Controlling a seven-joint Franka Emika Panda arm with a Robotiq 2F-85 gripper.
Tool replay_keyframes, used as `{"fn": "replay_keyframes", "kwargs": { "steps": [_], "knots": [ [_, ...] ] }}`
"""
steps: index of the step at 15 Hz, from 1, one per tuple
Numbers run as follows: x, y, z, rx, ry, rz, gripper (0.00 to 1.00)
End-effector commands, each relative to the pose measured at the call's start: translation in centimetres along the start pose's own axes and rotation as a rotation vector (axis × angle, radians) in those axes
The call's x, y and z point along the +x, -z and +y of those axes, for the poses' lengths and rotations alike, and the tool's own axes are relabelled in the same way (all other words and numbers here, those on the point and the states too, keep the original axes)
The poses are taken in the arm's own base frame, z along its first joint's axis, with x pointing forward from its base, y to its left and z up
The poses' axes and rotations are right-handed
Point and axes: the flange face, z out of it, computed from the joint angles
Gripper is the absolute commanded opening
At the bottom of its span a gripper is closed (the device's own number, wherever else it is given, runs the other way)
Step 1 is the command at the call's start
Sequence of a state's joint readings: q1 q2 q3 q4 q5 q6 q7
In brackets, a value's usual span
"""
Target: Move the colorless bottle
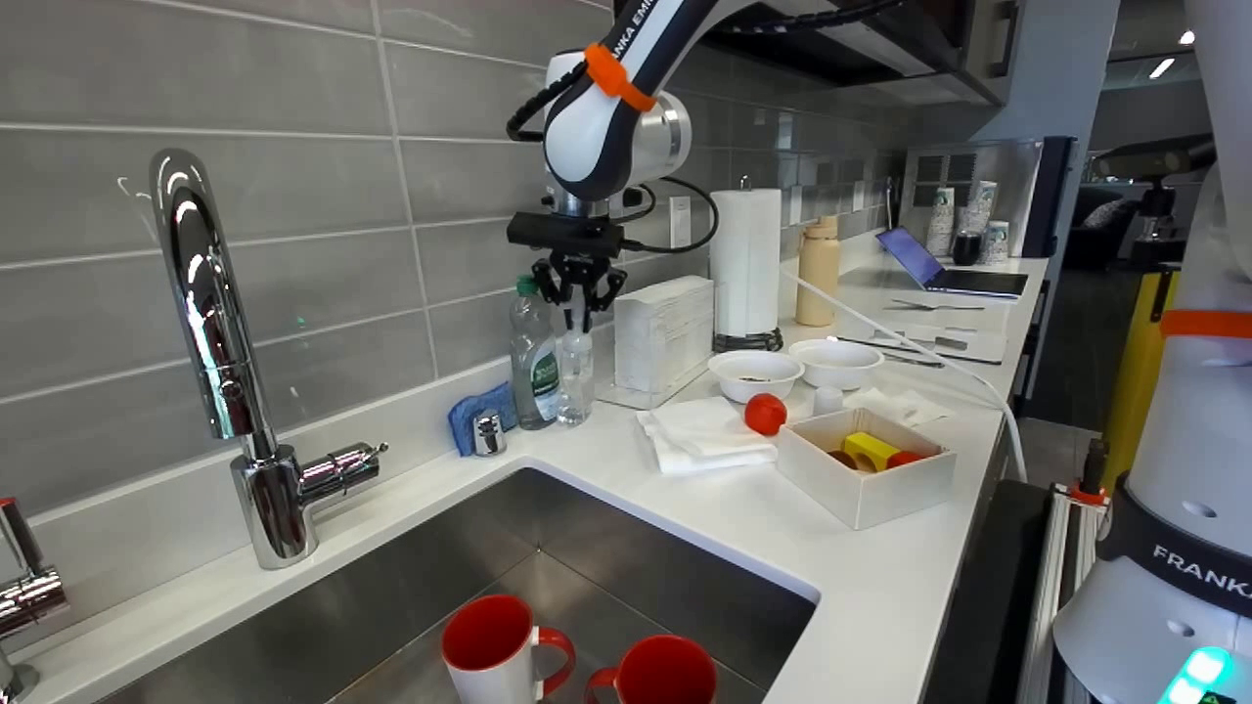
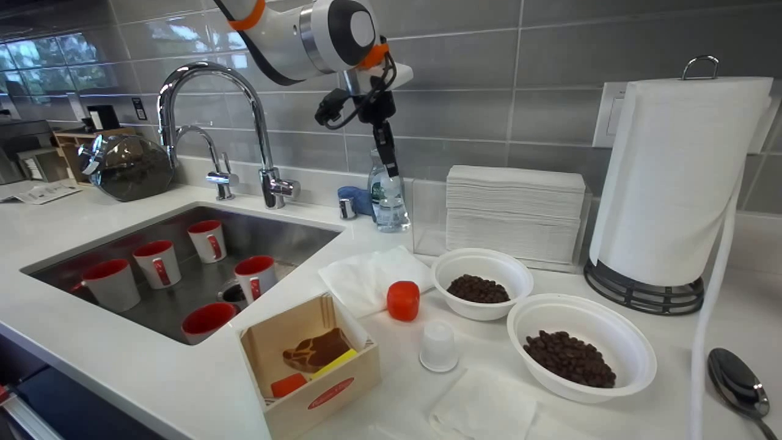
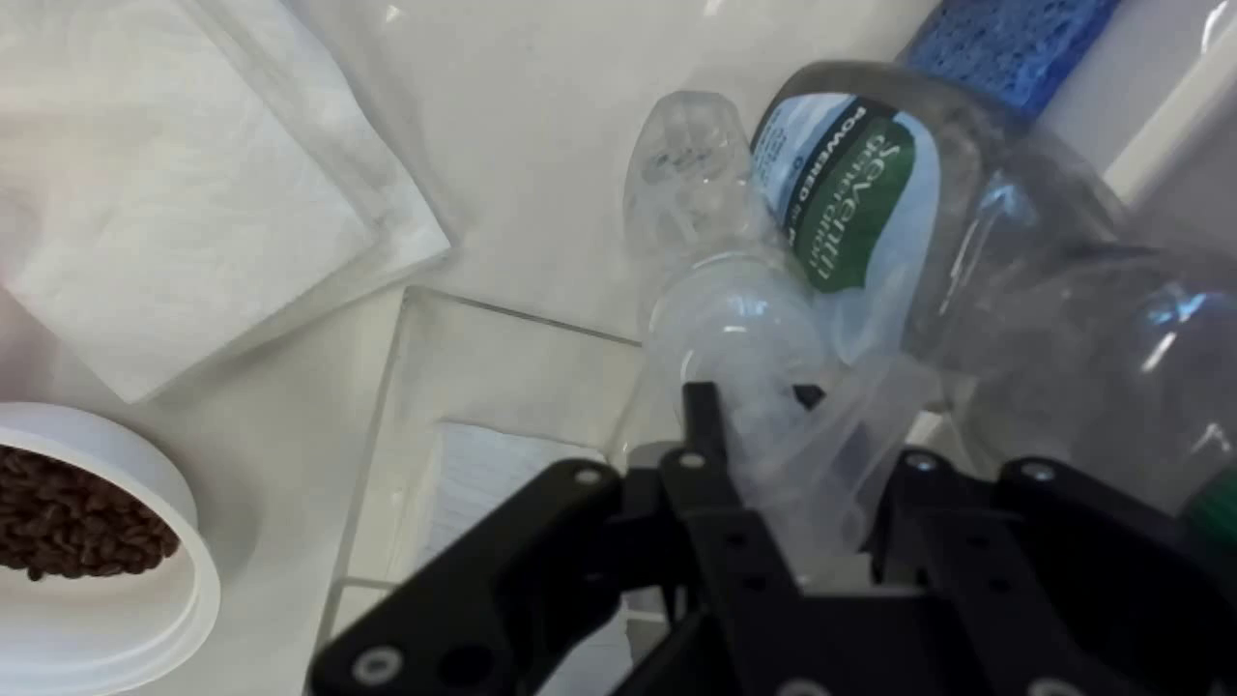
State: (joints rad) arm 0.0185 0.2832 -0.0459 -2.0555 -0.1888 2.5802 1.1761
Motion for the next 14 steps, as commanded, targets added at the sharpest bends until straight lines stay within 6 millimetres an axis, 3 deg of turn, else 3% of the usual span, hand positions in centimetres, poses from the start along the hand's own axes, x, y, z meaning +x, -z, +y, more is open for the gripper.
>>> {"fn": "replay_keyframes", "kwargs": {
  "steps": [1, 3, 4, 6, 12, 14],
  "knots": [
    [1.6, -0.5, -1.6, 0.002, 0.015, 0.013, 0.04],
    [1.7, -1.1, -1.8, -0.007, 0.019, 0.011, 0.04],
    [1.7, -1.3, -1.8, -0.012, 0.024, 0.009, 0.41],
    [1.7, -0.9, -2.0, -0.010, 0.033, 0.018, 0.49],
    [1.5, 1.9, -1.3, 0.001, 0.029, 0.046, 1.00],
    [2.0, 3.1, -0.8, 0.005, 0.024, 0.065, 1.00]
  ]
}}
